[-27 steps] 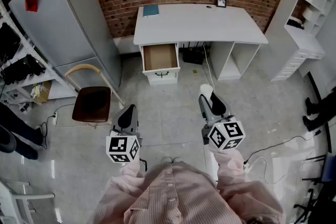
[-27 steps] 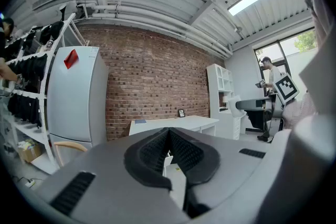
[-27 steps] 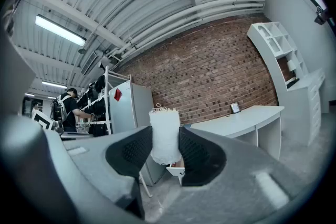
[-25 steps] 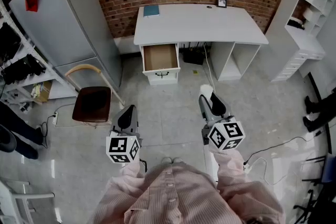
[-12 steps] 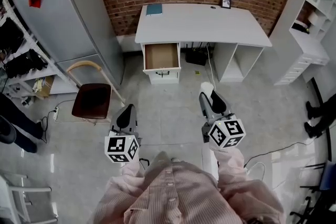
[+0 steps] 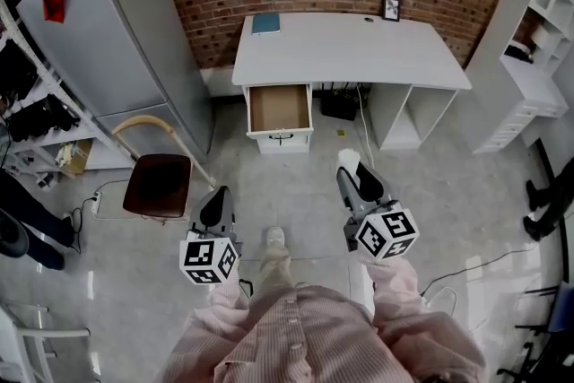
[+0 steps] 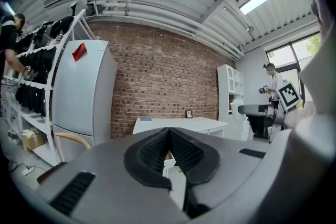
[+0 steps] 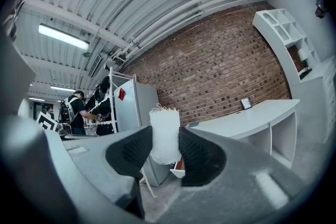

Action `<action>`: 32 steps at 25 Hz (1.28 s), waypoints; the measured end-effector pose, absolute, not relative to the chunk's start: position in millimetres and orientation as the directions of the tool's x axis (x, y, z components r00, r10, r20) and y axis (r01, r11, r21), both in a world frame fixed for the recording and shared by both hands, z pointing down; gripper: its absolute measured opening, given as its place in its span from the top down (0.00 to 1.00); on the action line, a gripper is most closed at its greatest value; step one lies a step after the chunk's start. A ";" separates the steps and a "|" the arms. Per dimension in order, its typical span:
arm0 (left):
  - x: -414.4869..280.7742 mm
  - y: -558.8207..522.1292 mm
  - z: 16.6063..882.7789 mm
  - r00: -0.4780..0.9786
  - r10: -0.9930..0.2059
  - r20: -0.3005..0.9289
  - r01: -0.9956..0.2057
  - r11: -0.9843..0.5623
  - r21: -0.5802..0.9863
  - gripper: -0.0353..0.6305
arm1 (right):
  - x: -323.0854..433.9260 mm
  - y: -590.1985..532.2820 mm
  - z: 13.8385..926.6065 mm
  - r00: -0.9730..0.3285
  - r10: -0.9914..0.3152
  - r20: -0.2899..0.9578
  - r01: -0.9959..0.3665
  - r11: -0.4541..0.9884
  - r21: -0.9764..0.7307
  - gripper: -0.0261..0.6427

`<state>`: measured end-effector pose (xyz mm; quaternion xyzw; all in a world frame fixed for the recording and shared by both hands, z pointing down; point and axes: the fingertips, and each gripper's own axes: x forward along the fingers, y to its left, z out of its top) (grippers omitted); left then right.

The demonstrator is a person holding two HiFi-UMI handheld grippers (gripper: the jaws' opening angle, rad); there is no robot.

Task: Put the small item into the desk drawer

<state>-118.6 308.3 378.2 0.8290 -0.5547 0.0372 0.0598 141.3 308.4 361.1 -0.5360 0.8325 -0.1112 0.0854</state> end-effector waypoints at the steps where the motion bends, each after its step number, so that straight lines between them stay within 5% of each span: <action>1: -119.7 299.4 381.2 0.385 -0.913 0.132 -0.923 -0.380 0.065 0.95 | 138.7 300.0 363.9 -0.412 -0.911 -0.016 -0.874 0.400 -0.276 0.72; 32: -151.5 -35.0 420.3 0.559 -0.798 0.225 -0.829 -0.541 0.144 0.95 | 82.2 -4.4 418.7 -0.341 -0.930 0.135 -0.894 0.277 -0.353 0.72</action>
